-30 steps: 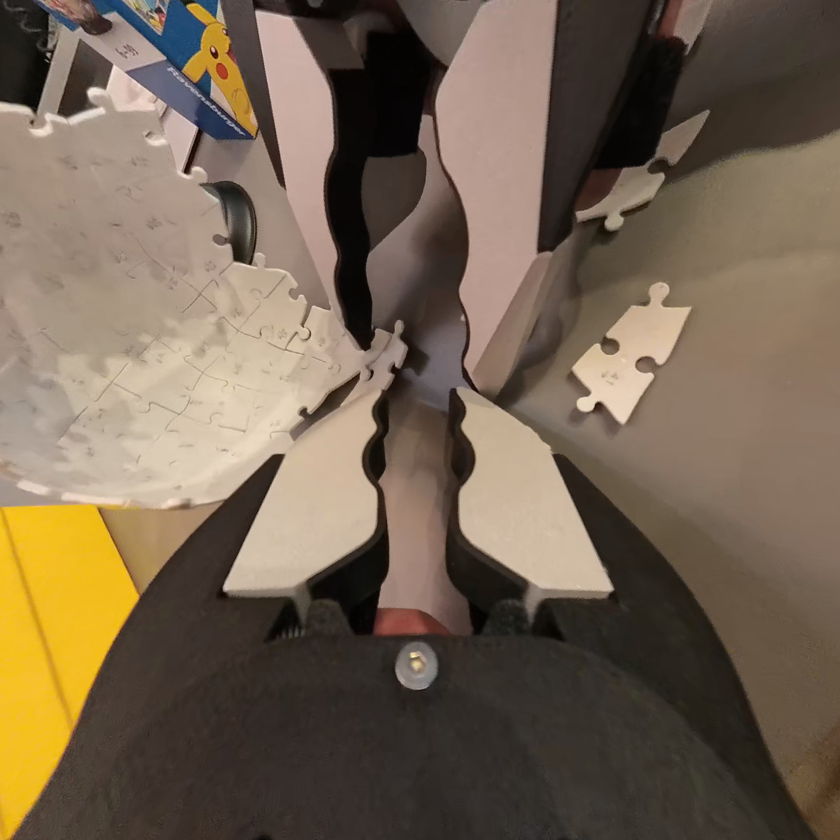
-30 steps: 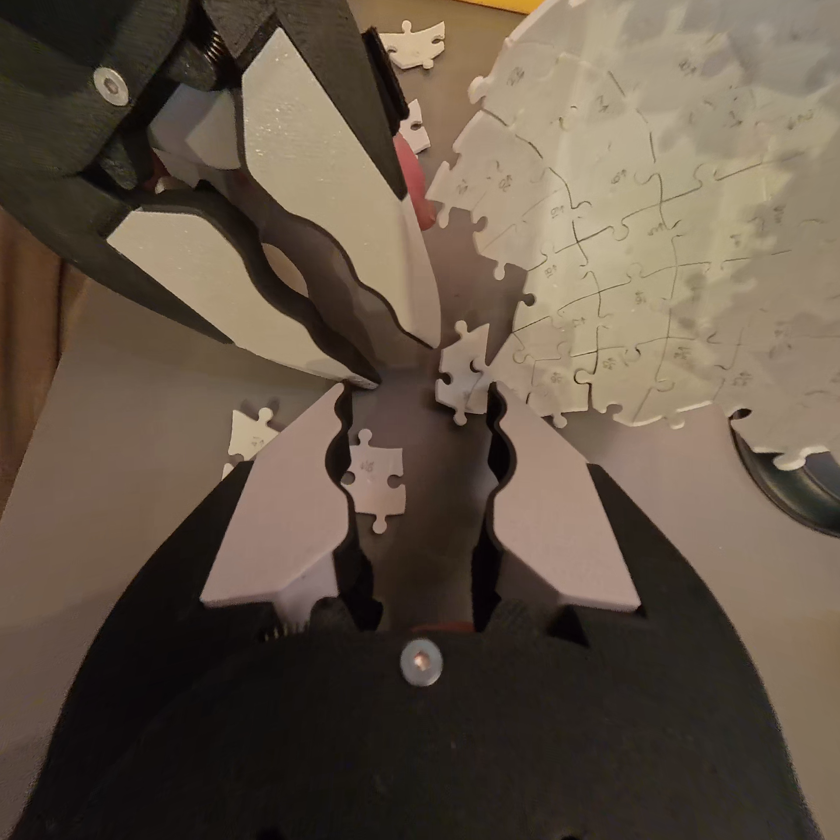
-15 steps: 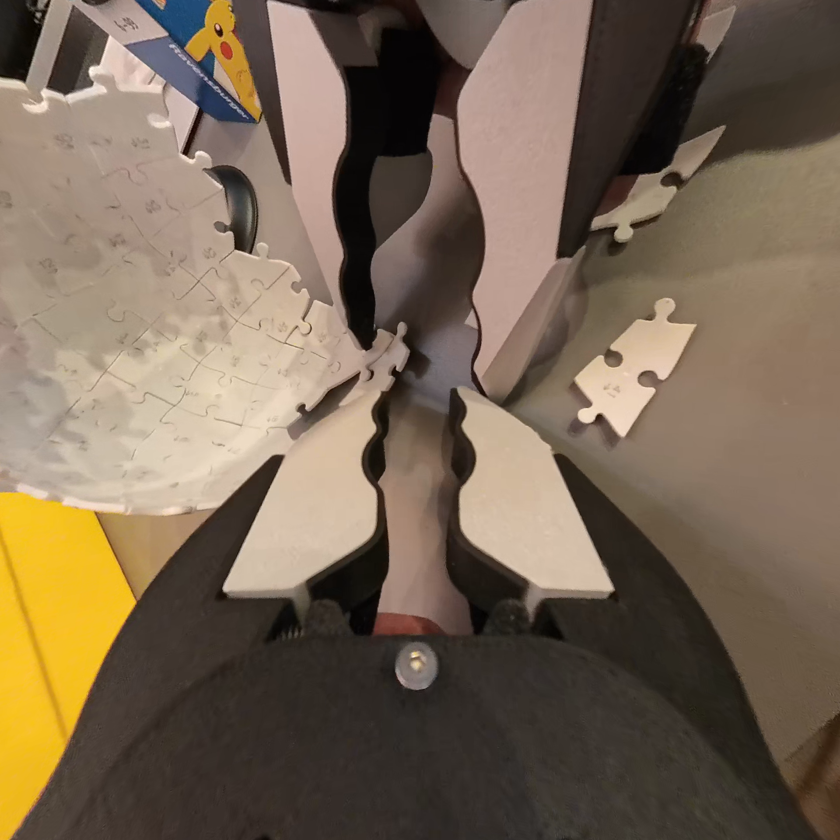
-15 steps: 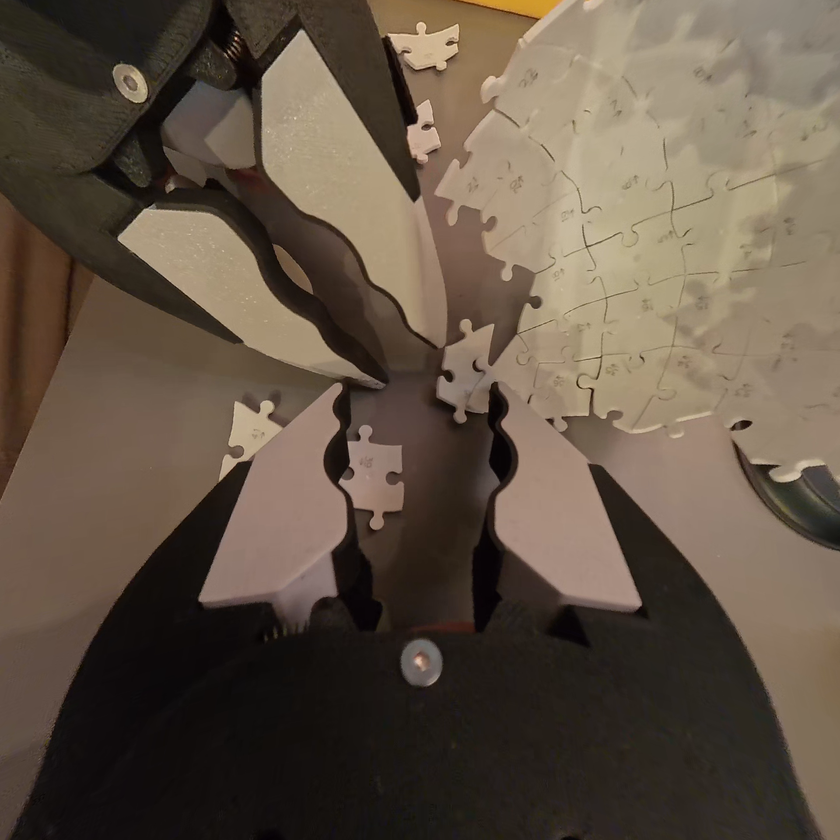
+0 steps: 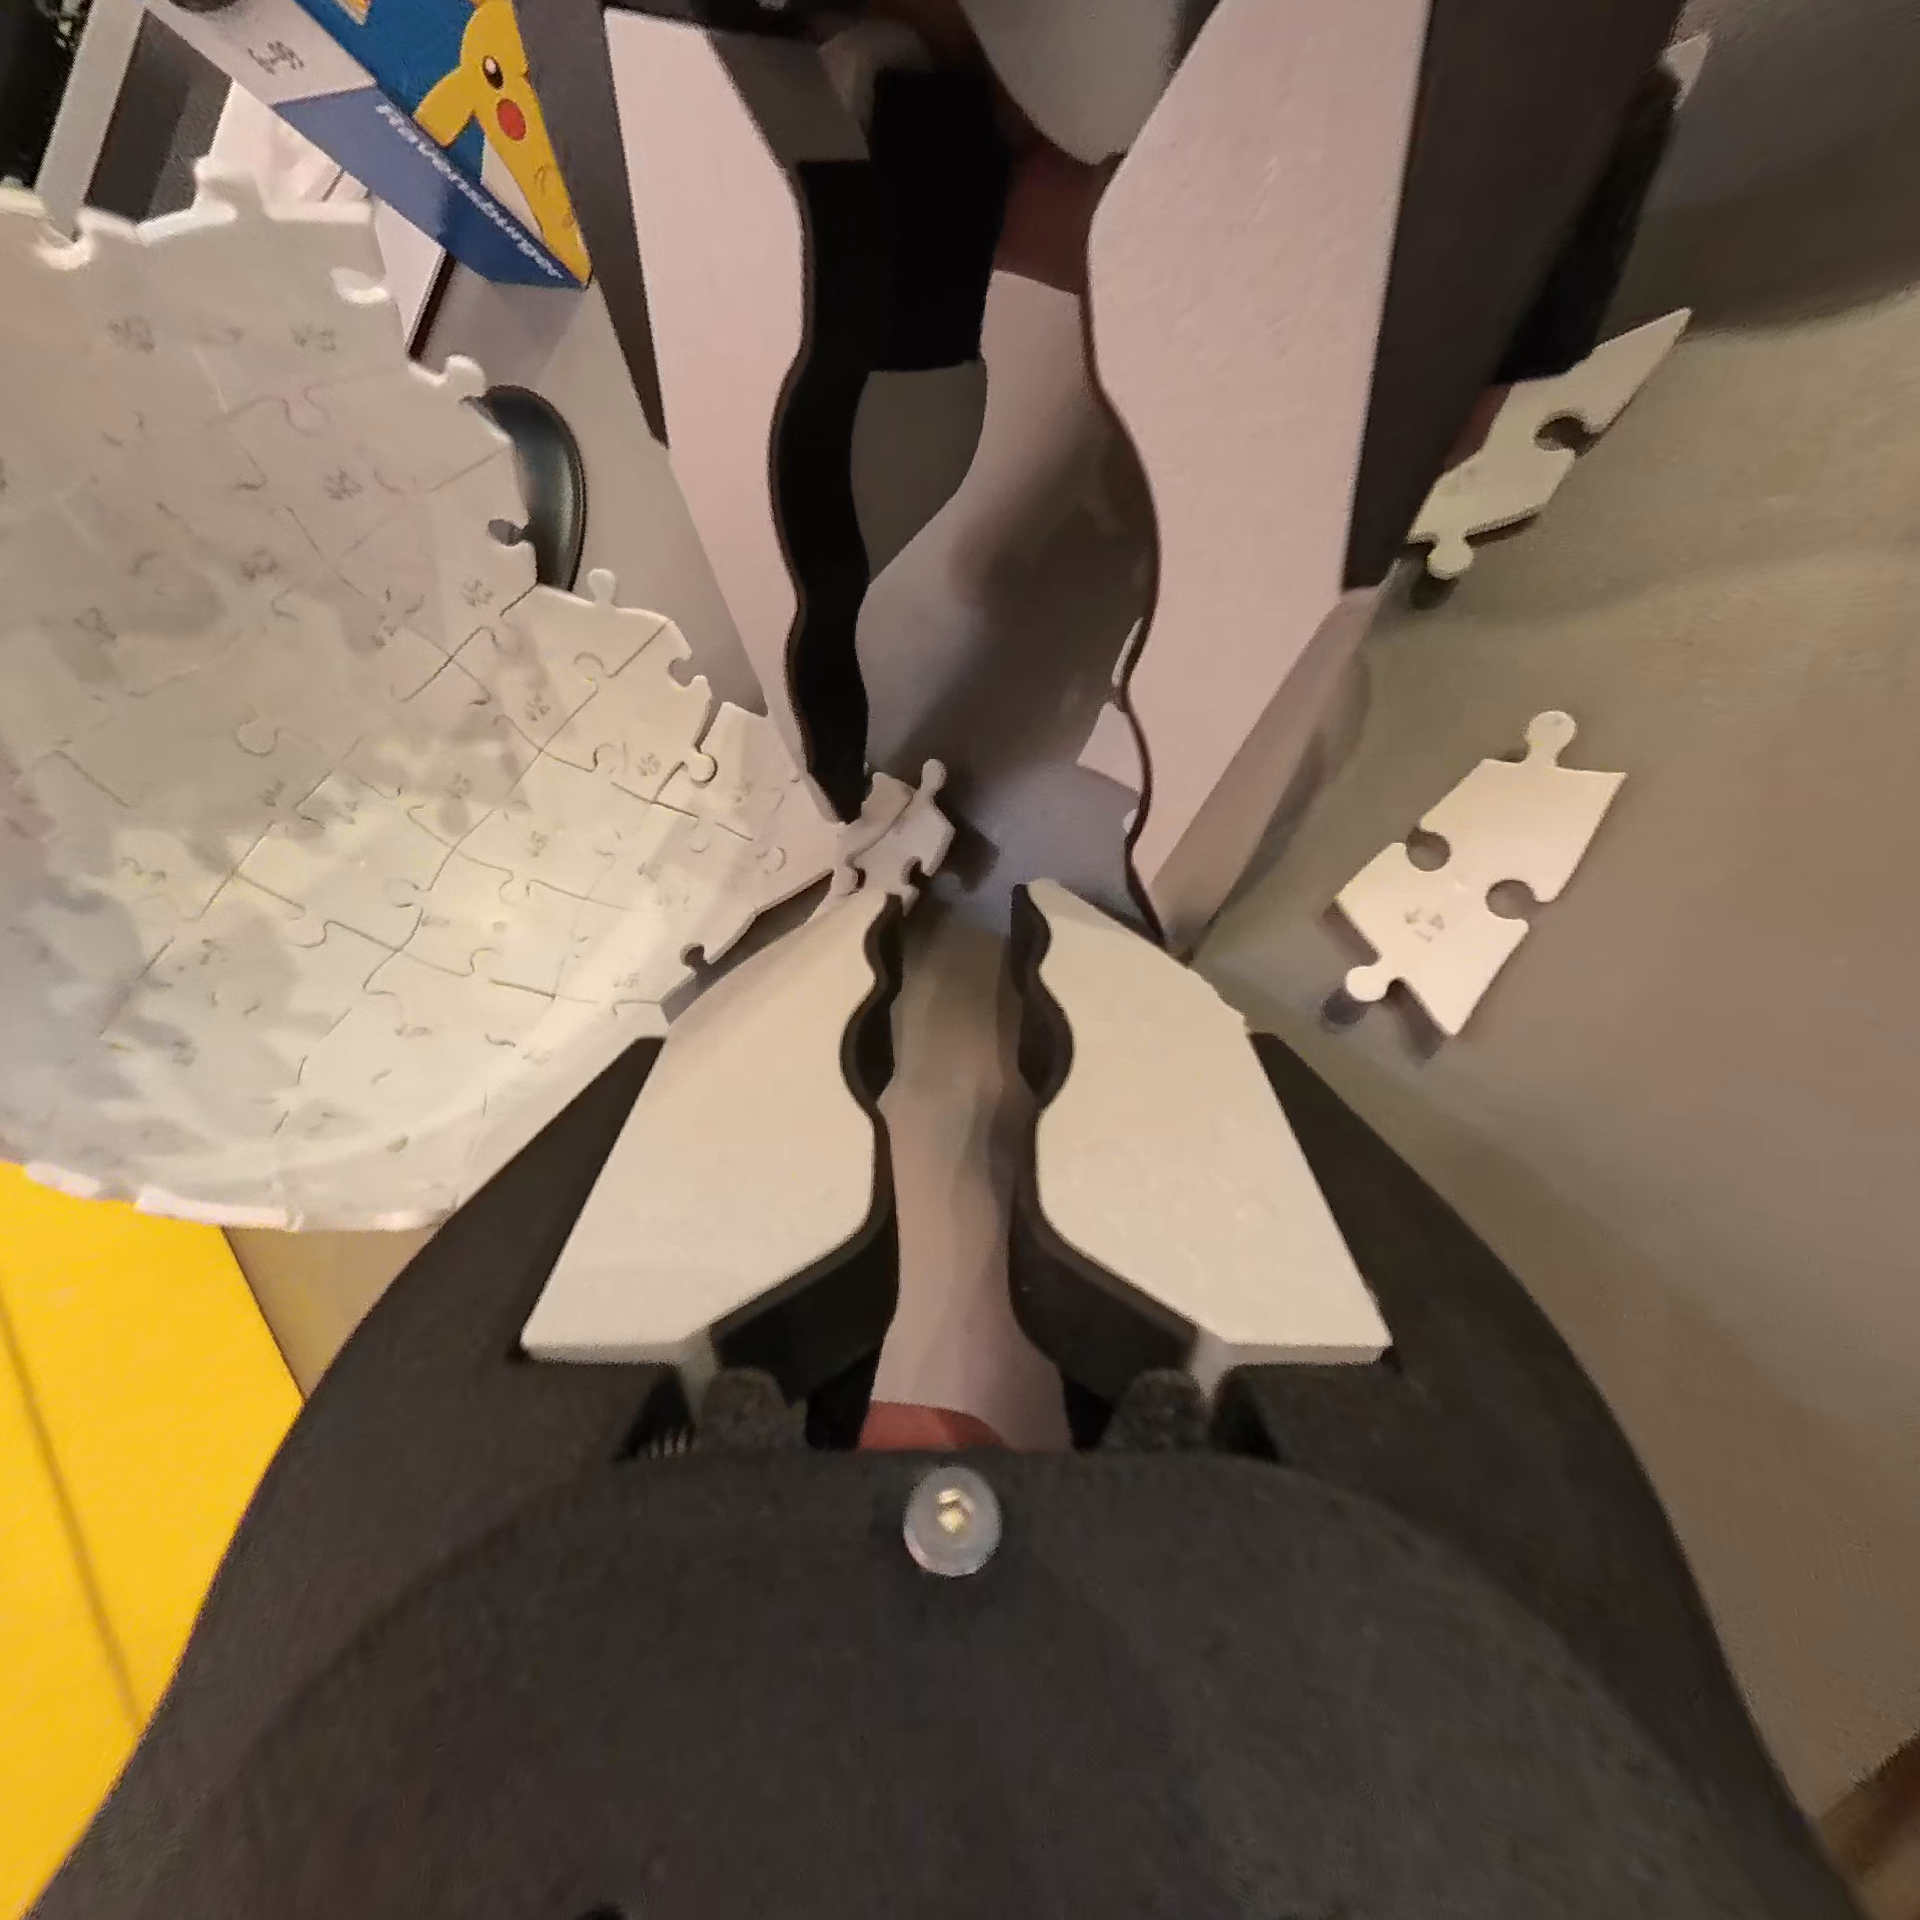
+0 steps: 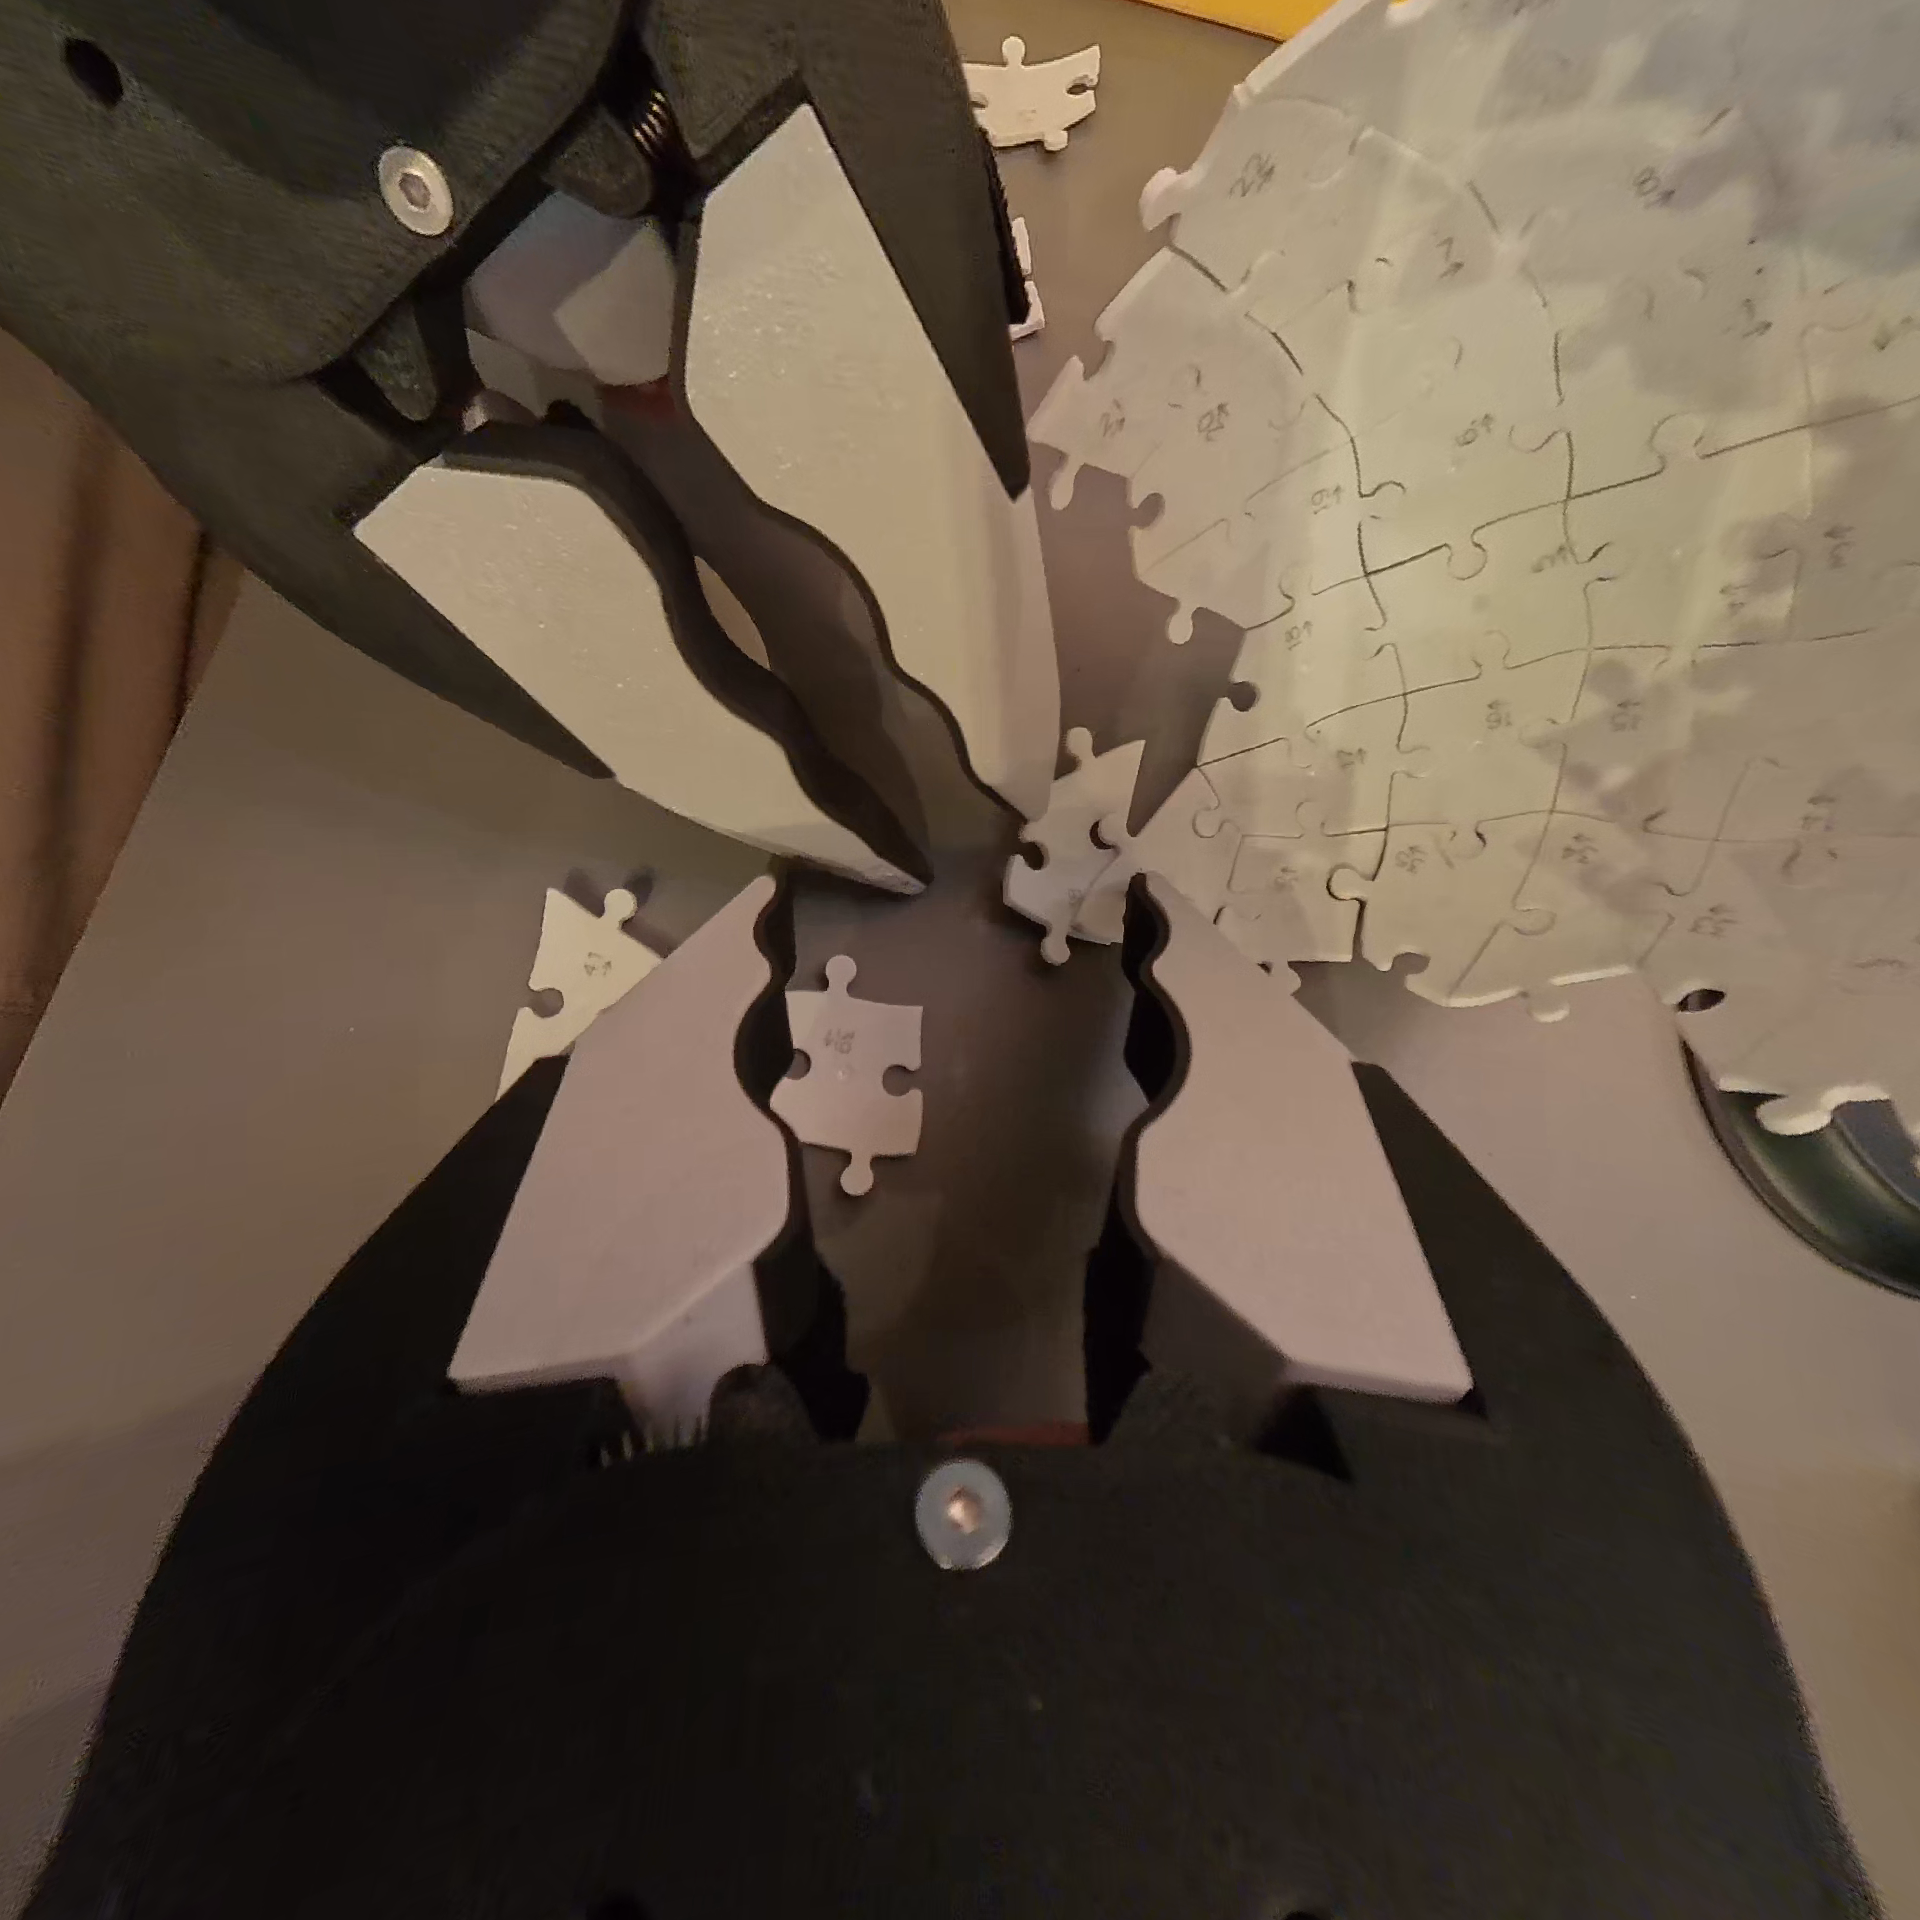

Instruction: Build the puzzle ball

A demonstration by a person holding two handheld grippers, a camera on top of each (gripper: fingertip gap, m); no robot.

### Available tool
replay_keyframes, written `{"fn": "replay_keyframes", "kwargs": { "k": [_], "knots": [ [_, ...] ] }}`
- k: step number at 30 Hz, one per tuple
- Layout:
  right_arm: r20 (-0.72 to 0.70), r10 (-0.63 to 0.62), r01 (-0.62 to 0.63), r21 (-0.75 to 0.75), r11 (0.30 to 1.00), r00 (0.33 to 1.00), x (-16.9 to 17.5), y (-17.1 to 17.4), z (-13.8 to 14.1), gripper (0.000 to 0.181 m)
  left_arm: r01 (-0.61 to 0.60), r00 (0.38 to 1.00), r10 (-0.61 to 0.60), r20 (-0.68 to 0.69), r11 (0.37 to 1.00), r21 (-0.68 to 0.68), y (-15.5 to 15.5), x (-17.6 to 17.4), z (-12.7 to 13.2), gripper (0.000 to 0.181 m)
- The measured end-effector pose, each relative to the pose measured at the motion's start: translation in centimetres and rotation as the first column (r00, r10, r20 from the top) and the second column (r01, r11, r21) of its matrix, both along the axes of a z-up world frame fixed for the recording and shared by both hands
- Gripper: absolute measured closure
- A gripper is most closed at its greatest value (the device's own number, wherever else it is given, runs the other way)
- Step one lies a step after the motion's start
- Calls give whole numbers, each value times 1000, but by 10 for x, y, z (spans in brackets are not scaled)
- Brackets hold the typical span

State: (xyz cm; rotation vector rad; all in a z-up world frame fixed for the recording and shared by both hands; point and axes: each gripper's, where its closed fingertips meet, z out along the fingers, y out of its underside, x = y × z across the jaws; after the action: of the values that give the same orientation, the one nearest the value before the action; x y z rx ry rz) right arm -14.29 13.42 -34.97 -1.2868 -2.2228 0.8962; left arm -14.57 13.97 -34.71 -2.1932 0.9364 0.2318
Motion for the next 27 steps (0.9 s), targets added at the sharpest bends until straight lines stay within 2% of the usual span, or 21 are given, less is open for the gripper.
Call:
{"fn": "replay_keyframes", "kwargs": {
  "k": [9, 13, 20, 27],
  "knots": [
    [1, 21, -21, 4, 1000, 1000, 1, 0, 0, 119, -70, 997, 69, -30, 997, -17, 2, -11, -1, 167],
    [-4, 26, -26, 0, 1000, 1000, 1, 0, 0, 119, -50, 999, 48, -24, 997, -58, -5, -5, 1, 159],
    [-8, 32, -32, -3, 999, 999, 1, 0, 0, 119, -94, 994, 100, 47, 989, -113, -4, -6, 0, 156],
    [-9, 40, -40, -1, 999, 999, 1, 0, 0, 119, -135, 989, 141, 39, 983, -120, -1, -8, 0, 152]
  ]
}}
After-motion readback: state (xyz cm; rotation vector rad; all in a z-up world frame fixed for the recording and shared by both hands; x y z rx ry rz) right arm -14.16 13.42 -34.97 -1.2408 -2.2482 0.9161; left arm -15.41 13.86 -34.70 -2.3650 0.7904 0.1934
